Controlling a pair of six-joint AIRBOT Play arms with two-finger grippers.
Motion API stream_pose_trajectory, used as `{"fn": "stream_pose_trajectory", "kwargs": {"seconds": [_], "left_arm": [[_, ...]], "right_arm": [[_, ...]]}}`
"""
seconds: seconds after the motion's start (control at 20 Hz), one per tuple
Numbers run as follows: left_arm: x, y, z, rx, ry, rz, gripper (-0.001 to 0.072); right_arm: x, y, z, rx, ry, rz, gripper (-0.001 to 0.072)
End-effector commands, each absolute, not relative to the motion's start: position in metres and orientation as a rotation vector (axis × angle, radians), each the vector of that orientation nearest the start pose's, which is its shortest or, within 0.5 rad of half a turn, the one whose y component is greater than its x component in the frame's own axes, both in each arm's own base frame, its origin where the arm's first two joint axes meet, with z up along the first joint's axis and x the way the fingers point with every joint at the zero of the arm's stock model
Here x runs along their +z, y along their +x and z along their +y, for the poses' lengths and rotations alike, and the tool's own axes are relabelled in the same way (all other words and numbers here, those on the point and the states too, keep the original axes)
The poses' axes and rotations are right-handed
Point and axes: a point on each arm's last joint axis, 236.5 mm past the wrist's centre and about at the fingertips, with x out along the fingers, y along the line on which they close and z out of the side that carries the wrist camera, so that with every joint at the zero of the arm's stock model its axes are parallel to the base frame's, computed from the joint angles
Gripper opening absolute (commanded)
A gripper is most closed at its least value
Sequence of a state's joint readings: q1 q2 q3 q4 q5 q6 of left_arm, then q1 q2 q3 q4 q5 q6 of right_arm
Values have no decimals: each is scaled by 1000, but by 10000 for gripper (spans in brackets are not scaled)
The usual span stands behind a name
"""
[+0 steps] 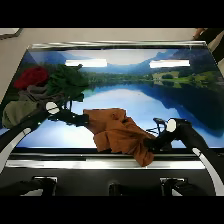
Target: Fold the shirts.
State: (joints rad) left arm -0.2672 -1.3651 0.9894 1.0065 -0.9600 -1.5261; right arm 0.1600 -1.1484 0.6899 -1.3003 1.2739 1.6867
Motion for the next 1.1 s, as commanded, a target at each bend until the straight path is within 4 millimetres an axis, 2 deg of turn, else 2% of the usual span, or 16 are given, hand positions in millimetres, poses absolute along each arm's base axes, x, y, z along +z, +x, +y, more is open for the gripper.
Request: {"fn": "stream_pose_trajectory", "kwargs": {"seconds": [0.0,0.05,0.1,0.15,0.2,0.3,0.35,0.4,0.45,0.55,0.65,0.75,0.8,0.9,1.0,1.05], "left_arm": [[57,390,-180,-404,-284,1021,27],[112,404,-164,-366,-281,871,28],[170,410,-146,-329,-285,727,28],[237,408,-123,-291,-287,564,28],[307,394,-99,-253,-291,394,27],[424,344,-59,-191,-311,90,27],[473,309,-44,-174,-326,-49,27],[506,278,-36,-171,-344,-150,27],[524,253,-33,-177,-360,-208,27],[540,220,-32,-196,-397,-268,27],[557,198,-30,-209,-403,-344,27],[576,186,-27,-221,-408,-434,27],[580,186,-26,-219,-406,-454,27],[572,206,-21,-175,-372,-420,27],[540,252,-14,-102,-315,-291,28],[518,282,-14,-76,-272,-208,28]], "right_arm": [[-13,274,35,-3,-23,1440,48],[35,302,7,-96,-105,1278,49],[99,326,-21,-198,-159,1091,49],[164,337,-42,-277,-182,917,50],[236,339,-57,-331,-184,733,50],[357,319,-61,-328,-112,397,50],[401,303,-56,-295,-64,264,50],[435,286,-49,-249,-17,152,50],[455,272,-41,-205,22,82,50],[472,254,-28,-132,73,17,50],[478,247,-21,-99,95,-8,50],[478,247,-20,-93,99,-6,50],[474,247,-21,-97,100,10,50],[448,253,-23,-118,98,122,50],[386,261,-27,-165,92,384,51],[344,261,-27,-196,86,568,52]]}}
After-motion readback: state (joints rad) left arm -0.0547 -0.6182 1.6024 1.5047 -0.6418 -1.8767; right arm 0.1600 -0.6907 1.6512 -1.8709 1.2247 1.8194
